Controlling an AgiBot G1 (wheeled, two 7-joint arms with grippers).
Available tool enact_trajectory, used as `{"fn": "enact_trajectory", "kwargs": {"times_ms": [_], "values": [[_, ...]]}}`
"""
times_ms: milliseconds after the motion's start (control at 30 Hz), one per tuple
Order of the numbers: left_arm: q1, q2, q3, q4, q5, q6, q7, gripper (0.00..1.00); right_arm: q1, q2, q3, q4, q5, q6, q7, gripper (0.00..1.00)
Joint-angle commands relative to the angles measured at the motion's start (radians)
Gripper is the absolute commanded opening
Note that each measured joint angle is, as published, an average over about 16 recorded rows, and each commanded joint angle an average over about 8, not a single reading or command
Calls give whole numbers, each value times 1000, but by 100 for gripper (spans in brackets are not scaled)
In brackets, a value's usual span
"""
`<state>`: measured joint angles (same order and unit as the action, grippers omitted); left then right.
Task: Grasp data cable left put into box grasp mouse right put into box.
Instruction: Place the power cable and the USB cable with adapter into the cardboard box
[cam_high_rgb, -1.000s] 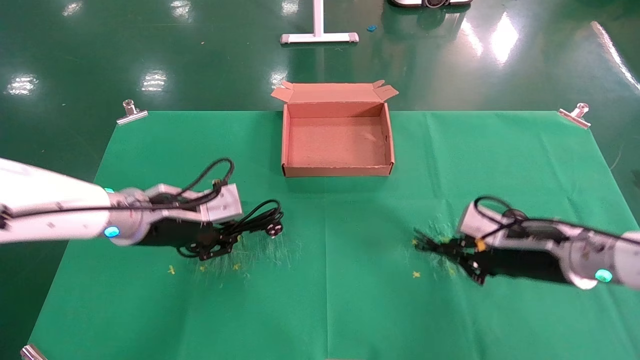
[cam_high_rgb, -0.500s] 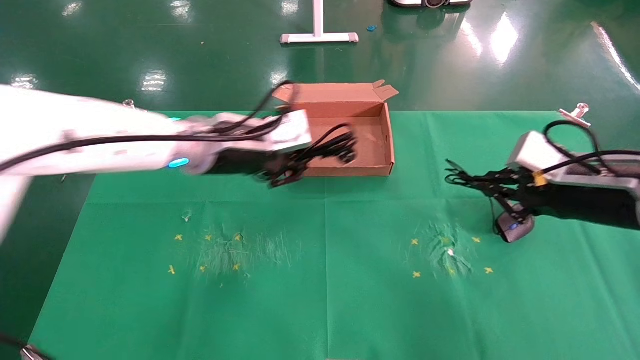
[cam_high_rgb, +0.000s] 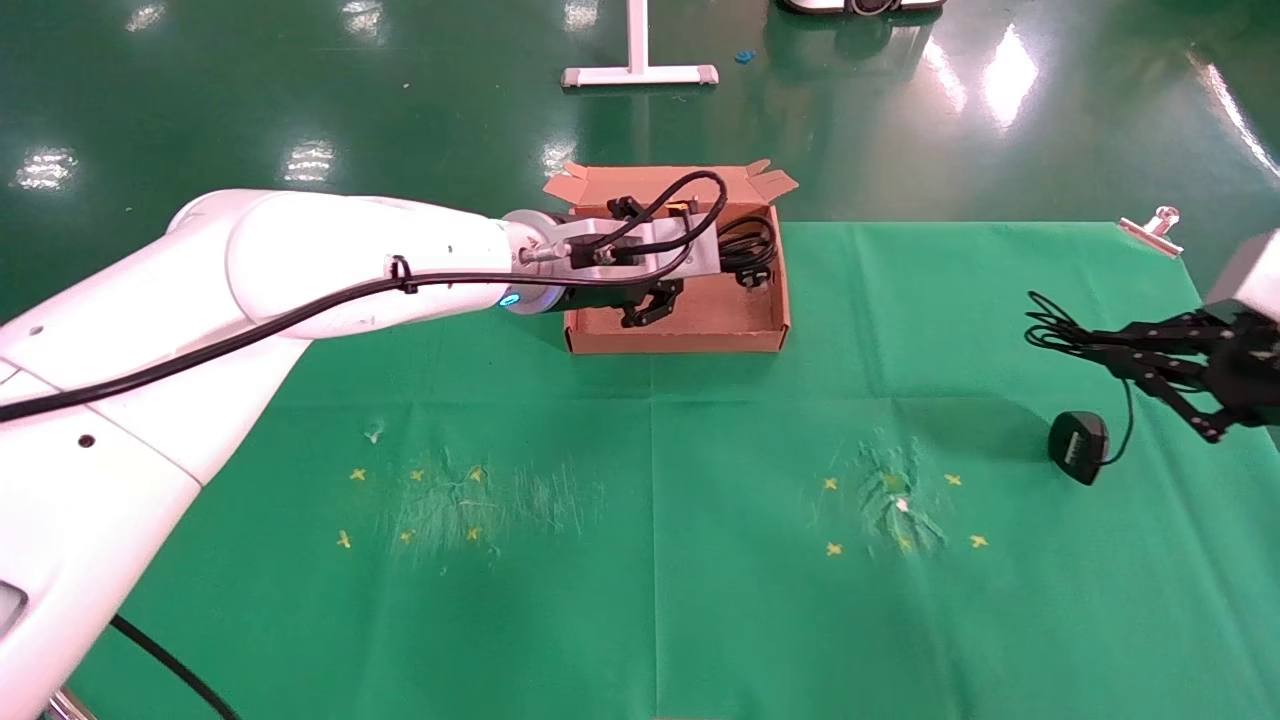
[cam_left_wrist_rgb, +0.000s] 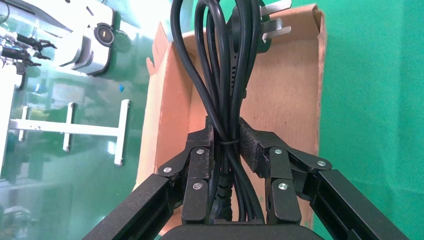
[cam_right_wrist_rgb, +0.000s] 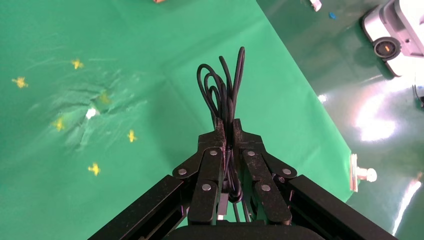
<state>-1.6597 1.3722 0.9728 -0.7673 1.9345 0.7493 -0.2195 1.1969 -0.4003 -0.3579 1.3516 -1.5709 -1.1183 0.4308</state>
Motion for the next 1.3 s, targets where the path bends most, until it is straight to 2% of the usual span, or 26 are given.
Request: {"fn": "enact_trajectory", "kwargs": {"times_ms": [33,333,467,600,767,933,1100,1300], "values": [[-11,1,50,15,-24,-32,-9,100,-8,19,8,0,14,-2,-6,0],[-56,-7,173,45,-141,-82,-32,100,-6,-3,37,6,-3,102,12,0],[-83,-30,176,84,-198,-78,-35,100,40,-54,29,8,-29,122,-1,0],[-110,-97,156,114,-237,-61,-46,100,113,-127,6,6,-64,116,-15,0],[-132,-248,144,57,-232,-24,-109,100,213,-243,-39,1,-120,102,-20,0],[-132,-363,159,-80,-172,0,-237,100,294,-392,-95,-15,-183,108,-8,0],[-121,-404,178,-197,-90,-3,-369,100,346,-558,-160,-64,-254,135,2,0],[-112,-427,192,-285,-1,-2,-492,100,393,-739,-241,-193,-366,182,-20,0]]}}
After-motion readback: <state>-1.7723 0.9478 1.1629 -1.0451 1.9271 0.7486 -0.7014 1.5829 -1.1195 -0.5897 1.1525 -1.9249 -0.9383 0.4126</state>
